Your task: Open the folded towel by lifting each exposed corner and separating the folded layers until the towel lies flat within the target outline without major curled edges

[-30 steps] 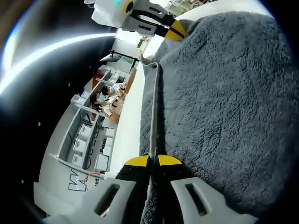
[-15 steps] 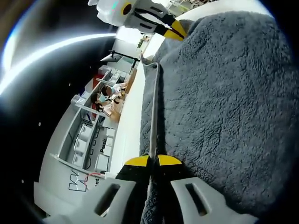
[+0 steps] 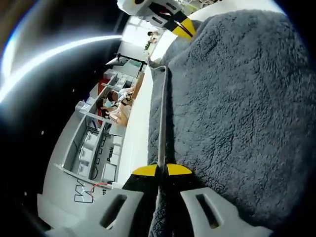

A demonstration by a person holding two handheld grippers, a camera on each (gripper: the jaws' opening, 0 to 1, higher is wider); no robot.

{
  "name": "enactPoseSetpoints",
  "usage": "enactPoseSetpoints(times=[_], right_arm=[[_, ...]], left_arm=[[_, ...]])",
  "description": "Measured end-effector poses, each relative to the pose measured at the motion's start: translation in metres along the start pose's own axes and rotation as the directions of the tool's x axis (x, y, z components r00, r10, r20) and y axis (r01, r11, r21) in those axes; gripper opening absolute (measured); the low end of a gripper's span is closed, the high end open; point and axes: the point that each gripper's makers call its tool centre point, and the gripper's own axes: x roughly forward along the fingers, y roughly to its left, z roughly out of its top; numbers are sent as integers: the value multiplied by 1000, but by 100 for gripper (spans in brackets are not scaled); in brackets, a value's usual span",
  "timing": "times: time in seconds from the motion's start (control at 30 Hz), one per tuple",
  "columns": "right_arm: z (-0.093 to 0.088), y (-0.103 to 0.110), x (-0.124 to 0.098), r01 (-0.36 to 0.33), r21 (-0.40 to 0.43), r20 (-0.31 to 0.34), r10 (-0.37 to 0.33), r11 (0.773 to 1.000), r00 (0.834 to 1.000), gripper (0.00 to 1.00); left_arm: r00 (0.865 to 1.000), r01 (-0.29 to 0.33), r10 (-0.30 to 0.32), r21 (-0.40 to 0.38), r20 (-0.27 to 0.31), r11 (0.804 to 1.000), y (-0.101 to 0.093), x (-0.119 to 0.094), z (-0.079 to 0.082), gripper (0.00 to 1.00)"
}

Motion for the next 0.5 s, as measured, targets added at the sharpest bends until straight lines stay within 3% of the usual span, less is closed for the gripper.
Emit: enactPoseSetpoints(times=[0.07, 0.13, 0.17, 0.2, 0.23, 0.3, 0.33, 0.43, 0.5], right_arm=[[7, 2, -3, -14, -18, 79, 15, 1000, 997, 0], [21, 6, -11, -12, 31, 220, 5, 999, 976, 0], [24, 12, -12, -53, 50, 251, 38, 997, 967, 0], [16, 17, -13, -69, 35, 202, 61, 997, 977, 0], [13, 17, -15, -46, 19, 194, 41, 999, 980, 0], [9, 3, -17, 52, -17, 190, -48, 999, 981, 0], [8, -2, -18, 82, -23, 203, -75, 996, 976, 0], [4, -5, -20, 81, -10, 235, -77, 997, 969, 0], [5, -16, -25, 131, -9, 262, -124, 991, 957, 0]], left_arm=[[1000, 0, 0, 1, 0, 1000, 0, -1, 0, 4], [1000, 0, 0, -2, -1, 1000, -1, -1, 1, 4], [1000, -1, 1, -3, -3, 1000, -1, -2, 1, 4], [1000, -1, 1, 0, -4, 1000, -1, -2, 1, 4], [1000, -1, 1, 2, -4, 1000, -1, -2, 1, 4], [1000, -1, 1, -6, 0, 1000, -1, -3, 2, 4], [1000, -1, 1, -10, 1, 1000, -1, -3, 2, 4], [1000, -2, 2, -5, -1, 1000, -1, -3, 2, 4], [1000, -2, 2, -2, -3, 1000, -1, -3, 3, 4]])
